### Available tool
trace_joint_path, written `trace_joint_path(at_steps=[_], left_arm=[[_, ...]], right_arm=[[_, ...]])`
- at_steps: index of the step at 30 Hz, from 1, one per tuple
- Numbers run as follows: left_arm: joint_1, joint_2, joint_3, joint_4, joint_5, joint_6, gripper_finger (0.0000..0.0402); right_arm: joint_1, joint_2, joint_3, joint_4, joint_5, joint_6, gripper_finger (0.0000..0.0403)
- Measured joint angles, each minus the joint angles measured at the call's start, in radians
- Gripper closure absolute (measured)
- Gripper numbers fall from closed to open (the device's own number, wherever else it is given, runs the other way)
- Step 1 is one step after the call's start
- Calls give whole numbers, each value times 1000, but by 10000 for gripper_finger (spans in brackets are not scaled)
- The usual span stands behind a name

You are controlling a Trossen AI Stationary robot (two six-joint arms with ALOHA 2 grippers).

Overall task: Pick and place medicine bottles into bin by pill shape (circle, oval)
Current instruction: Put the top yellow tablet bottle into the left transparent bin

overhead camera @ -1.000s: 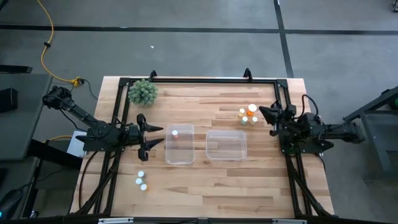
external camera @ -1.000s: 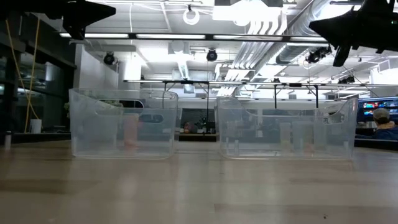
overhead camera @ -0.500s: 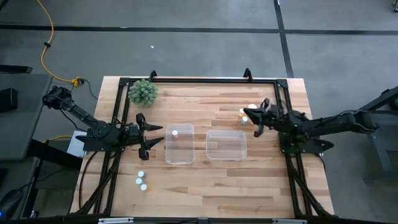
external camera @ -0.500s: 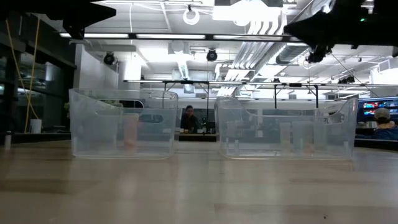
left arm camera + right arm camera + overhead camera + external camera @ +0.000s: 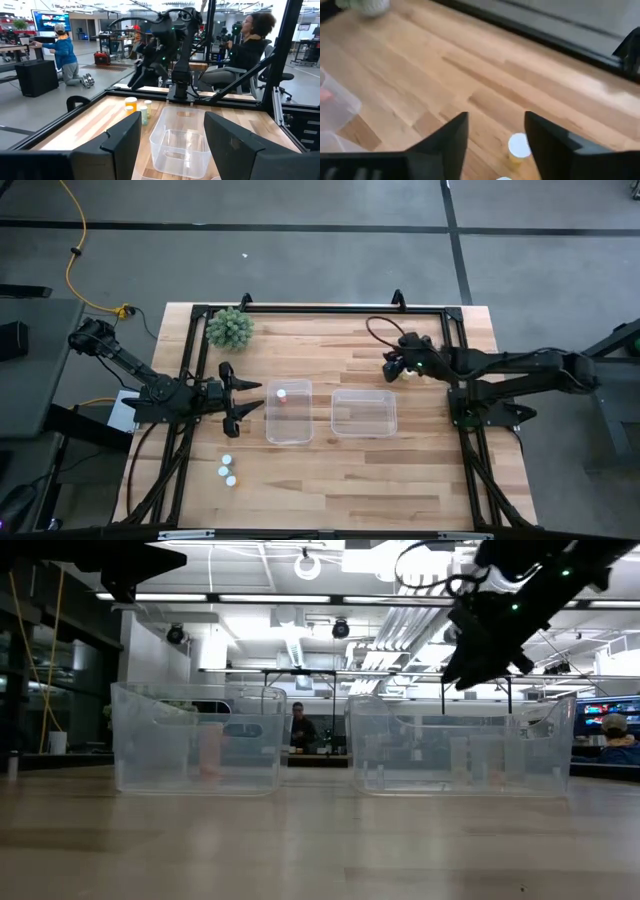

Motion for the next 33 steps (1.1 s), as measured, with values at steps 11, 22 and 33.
trace_joint_path(at_steps=[11, 22, 33], left_arm=[[0, 0, 0, 0, 0, -1, 197], [0, 0, 0, 0, 0, -3, 197], [0, 1, 0, 0, 3, 0, 197]], right_arm=[[-131, 272, 74, -18, -83, 23, 162], [-145, 351, 127, -158, -98, 59, 162], [-145, 390, 127, -157, -130, 68, 185]])
